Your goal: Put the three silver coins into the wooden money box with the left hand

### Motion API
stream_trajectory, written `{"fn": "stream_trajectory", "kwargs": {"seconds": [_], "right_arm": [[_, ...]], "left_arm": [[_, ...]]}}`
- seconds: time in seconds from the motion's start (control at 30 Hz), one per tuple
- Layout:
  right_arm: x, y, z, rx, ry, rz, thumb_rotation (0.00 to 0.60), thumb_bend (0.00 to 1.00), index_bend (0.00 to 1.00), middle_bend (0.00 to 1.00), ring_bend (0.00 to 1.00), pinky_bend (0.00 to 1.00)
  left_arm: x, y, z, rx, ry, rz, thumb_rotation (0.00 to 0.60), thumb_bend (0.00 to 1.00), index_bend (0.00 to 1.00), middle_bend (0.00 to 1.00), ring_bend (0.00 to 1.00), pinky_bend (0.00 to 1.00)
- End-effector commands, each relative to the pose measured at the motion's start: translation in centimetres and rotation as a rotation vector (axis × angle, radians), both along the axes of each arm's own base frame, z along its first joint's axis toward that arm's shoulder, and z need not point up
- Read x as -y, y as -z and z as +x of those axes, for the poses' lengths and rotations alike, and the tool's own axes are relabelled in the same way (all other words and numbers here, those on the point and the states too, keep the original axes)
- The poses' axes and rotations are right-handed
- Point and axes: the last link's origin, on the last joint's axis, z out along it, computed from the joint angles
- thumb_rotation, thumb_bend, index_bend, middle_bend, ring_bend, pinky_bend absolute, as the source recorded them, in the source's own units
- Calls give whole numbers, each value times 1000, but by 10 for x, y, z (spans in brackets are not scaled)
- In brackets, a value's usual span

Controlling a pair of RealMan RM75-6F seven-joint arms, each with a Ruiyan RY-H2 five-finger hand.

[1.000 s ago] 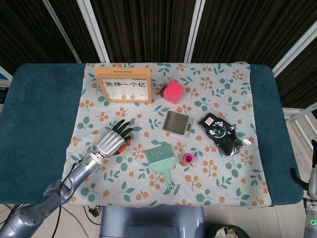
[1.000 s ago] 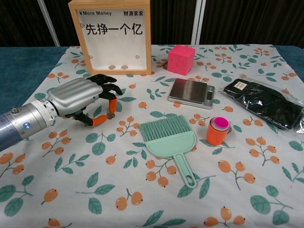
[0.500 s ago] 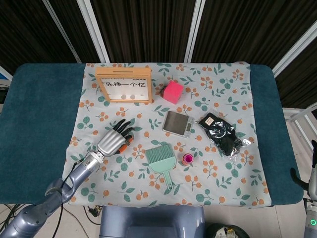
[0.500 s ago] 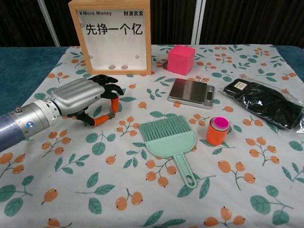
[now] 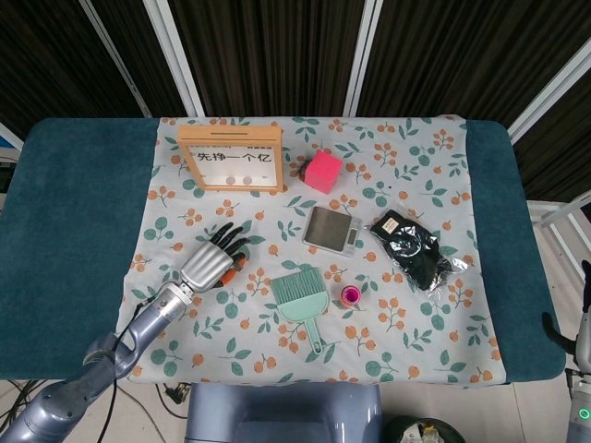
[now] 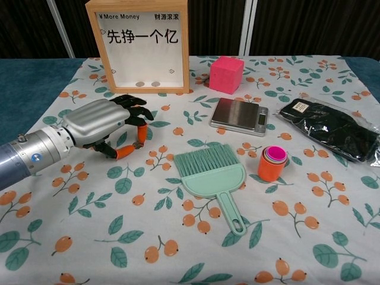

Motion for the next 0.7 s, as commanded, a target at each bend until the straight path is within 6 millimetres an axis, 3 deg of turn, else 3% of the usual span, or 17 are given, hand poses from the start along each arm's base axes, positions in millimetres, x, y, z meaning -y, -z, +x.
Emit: {"fn": "stream_trajectory", "kwargs": {"seconds": [0.03,0.7], "right_arm": [[0,0,0,0,0,-1,600,358,35,21,23,0],[0,0,0,2,-1,1,600,358,36,21,24,0]], "left_arm": [[0,1,0,-5,4,-2,600,388,475,166,0,0],[-5,4,-4,-39,-36,-9,600,389,465,137,0,0]]}}
